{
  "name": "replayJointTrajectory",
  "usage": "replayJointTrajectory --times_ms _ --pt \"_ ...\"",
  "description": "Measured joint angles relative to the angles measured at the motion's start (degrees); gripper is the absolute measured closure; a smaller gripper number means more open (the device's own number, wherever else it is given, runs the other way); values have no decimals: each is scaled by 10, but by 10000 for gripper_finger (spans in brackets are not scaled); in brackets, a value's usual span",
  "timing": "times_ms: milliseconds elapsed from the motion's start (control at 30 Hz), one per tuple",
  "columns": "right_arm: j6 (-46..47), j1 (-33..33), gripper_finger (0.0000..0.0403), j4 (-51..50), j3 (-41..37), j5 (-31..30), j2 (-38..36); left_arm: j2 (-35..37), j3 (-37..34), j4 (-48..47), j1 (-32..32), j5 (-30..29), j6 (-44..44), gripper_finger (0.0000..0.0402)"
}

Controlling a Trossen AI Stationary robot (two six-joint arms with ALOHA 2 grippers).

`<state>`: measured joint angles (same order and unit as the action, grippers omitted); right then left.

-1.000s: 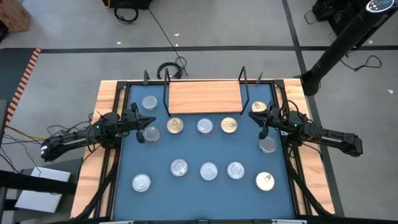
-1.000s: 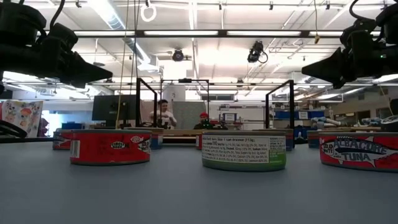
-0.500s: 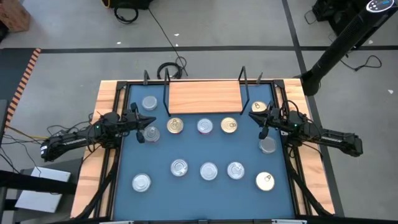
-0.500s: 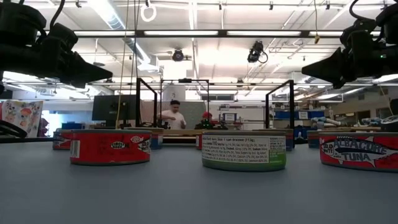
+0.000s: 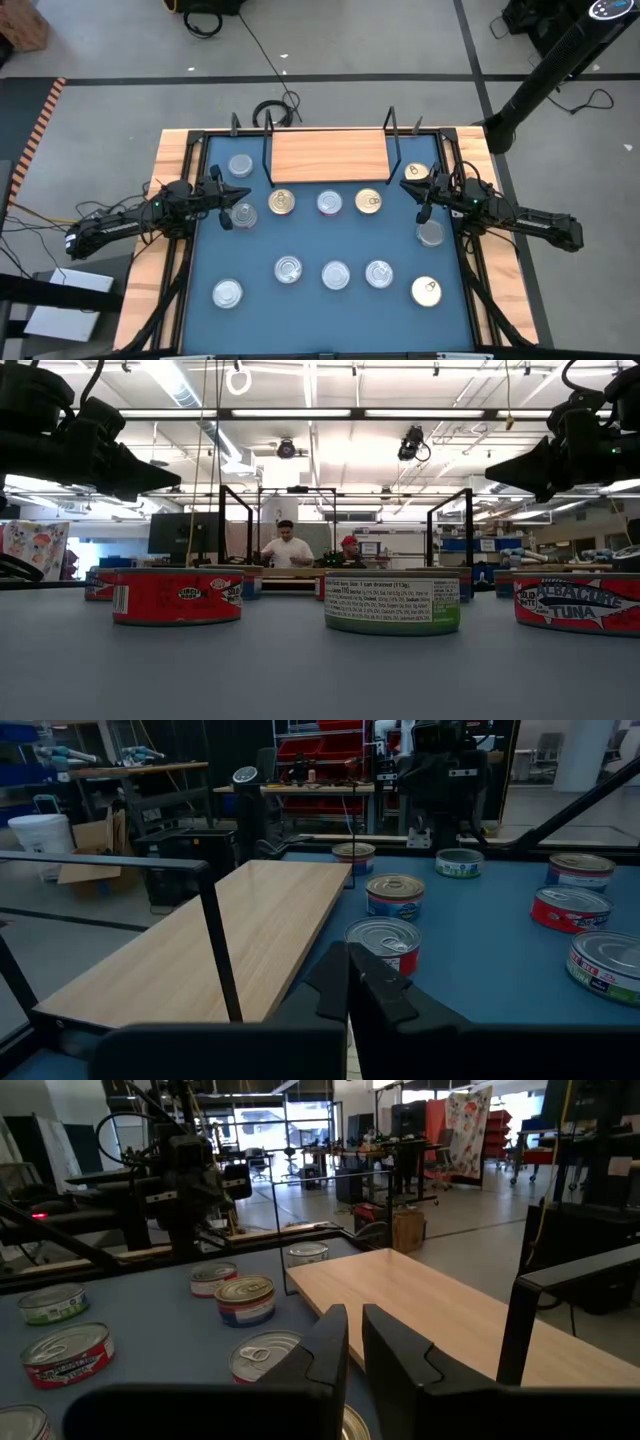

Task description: Stack canned seafood by type on shelf

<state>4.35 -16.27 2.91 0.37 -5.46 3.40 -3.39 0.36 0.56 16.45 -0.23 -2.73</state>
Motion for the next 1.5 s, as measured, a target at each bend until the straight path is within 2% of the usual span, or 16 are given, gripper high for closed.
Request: replayJointTrajectory --times_ms 267,467,700,833,967,1367,1500 --pt "0 0 357 6 0 0 0 0 0 0 0 0 0 396" --pt "3 0 357 85 0 0 0 0 0 0 0 0 0 396" --pt "55 0 357 141 0 -10 0 0 0 10 0 -2 0 396" --pt "77 3 370 142 0 42 6 0 0 14 0 -4 0 396" --pt "97 21 396 133 1 77 34 0 0 11 0 -33 -29 396" --pt "135 115 399 -125 160 81 209 0 0 40 0 -51 -45 396" --pt "135 144 398 -155 202 80 262 0 0 53 0 -51 -34 396"
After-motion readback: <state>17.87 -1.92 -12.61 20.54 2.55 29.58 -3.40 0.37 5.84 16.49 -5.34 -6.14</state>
